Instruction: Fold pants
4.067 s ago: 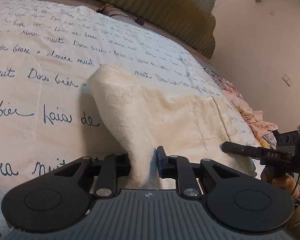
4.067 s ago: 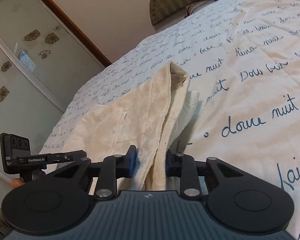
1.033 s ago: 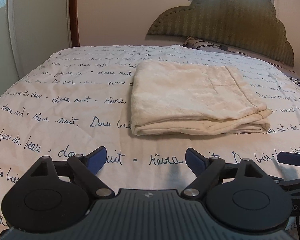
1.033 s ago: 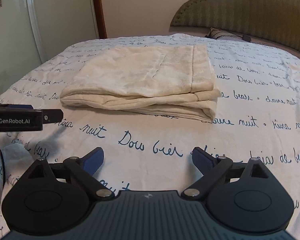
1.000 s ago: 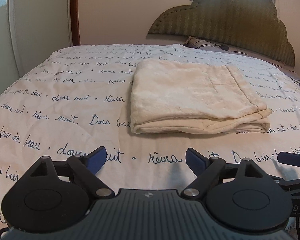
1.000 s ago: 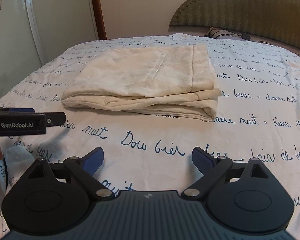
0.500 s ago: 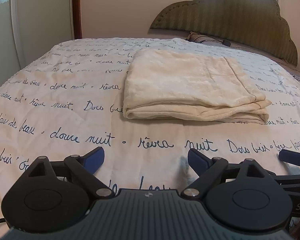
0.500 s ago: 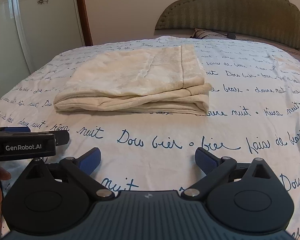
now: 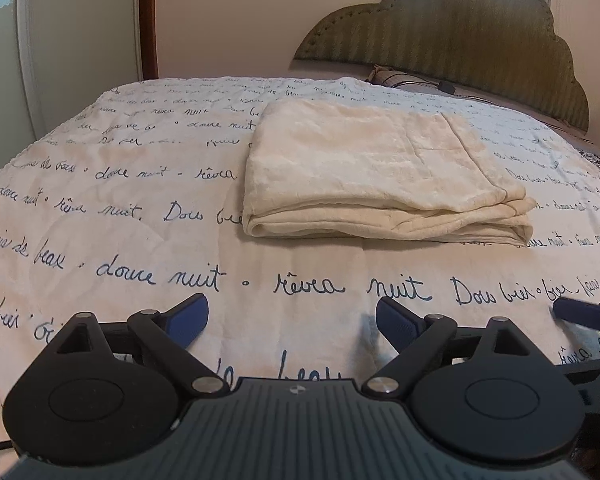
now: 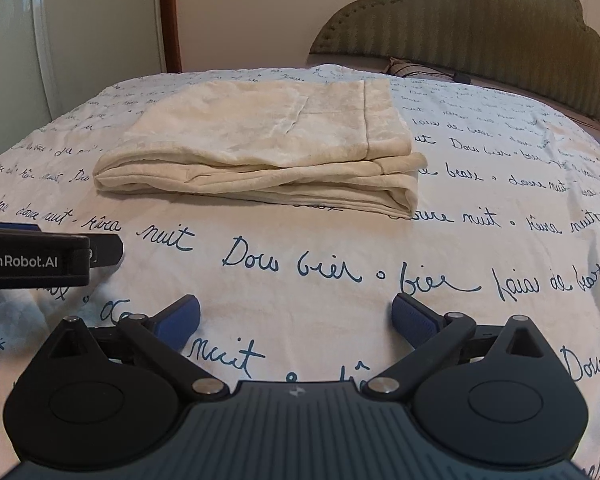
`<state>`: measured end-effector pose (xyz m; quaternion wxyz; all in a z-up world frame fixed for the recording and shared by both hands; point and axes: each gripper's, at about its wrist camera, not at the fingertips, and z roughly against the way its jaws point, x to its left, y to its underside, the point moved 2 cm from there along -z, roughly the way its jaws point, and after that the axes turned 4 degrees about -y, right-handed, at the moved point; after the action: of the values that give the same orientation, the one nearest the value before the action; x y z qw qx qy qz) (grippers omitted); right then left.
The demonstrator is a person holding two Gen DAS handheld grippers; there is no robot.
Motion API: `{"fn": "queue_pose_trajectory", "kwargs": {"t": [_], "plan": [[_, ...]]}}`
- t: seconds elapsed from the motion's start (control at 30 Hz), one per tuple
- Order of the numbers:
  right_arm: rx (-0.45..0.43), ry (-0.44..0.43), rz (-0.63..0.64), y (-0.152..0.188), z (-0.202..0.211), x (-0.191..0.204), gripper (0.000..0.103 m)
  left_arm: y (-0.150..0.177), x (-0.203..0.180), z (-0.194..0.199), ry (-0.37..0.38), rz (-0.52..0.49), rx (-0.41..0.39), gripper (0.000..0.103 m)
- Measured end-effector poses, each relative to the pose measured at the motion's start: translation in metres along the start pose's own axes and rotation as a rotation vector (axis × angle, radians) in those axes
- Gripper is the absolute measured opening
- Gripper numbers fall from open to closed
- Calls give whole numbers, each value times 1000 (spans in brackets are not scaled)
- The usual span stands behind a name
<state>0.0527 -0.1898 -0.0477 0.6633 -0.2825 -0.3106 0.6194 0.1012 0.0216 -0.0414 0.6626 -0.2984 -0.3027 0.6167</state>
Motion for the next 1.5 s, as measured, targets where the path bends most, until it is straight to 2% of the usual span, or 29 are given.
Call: {"fn": "queue_pose_trajectory", "kwargs": {"t": [0.07, 0.13, 0.17, 0.2, 0.23, 0.33, 0.4, 0.43, 0.47, 0.53, 0.63, 0.77, 0.9, 1.03, 1.07, 1.17, 1.27, 1.33, 1.4, 1.5], "plan": [[-135, 30, 15, -9, 21, -10, 103, -4, 3, 0, -21, -26, -23, 93], [-241, 119, 102, -18, 33, -20, 103, -9, 8, -2, -40, -31, -38, 93], [-224, 169, 158, -22, 31, -26, 103, -12, 11, -4, -39, -22, -37, 93], [-165, 186, 199, -27, 23, -33, 103, -15, 14, -7, -34, -7, -30, 93], [-119, 172, 208, -31, 15, -43, 103, -17, 17, -10, -28, 10, -23, 93], [-102, 86, 95, -38, -2, -72, 101, -23, 24, -14, -12, 59, -6, 93], [-93, 80, 78, -42, -11, -79, 77, -24, 27, -16, -7, 76, -3, 93], [-87, 86, 78, -44, -16, -81, 57, -25, 28, -16, -9, 77, -1, 93], [-75, 86, 81, -46, -21, -82, 45, -26, 28, -17, -11, 74, 0, 93], [-28, 82, 104, -48, -32, -80, 37, -27, 27, -18, -14, 63, -2, 93], [-31, 46, 126, -50, -34, -73, 37, -29, 24, -17, -8, 52, -18, 93], [-12, 53, 150, -55, -49, -64, 37, -37, 16, -25, -6, 36, -17, 93], [-18, 122, 96, -56, -55, -78, 36, -41, 12, -29, -92, -46, -31, 93], [17, 91, 80, -48, -43, -86, 36, -45, 22, -18, -46, -31, -85, 93], [1, 79, 76, -49, -35, -88, 36, -49, 24, -17, -33, -16, -94, 93], [-118, 18, 47, -66, -12, -88, 36, -63, 23, -24, -19, 23, -113, 94], [-145, -26, 109, -88, -22, -70, 36, -78, 16, -41, -35, 40, -123, 96], [-119, -26, 147, -93, -42, -60, 36, -79, 7, -59, -63, -7, -73, 97], [-25, 1, 136, -88, -65, -59, 35, -71, 2, -66, -73, -55, -26, 93], [-48, 8, 98, -74, -52, -63, 35, -55, 9, -40, -40, -44, -74, 96]]}}
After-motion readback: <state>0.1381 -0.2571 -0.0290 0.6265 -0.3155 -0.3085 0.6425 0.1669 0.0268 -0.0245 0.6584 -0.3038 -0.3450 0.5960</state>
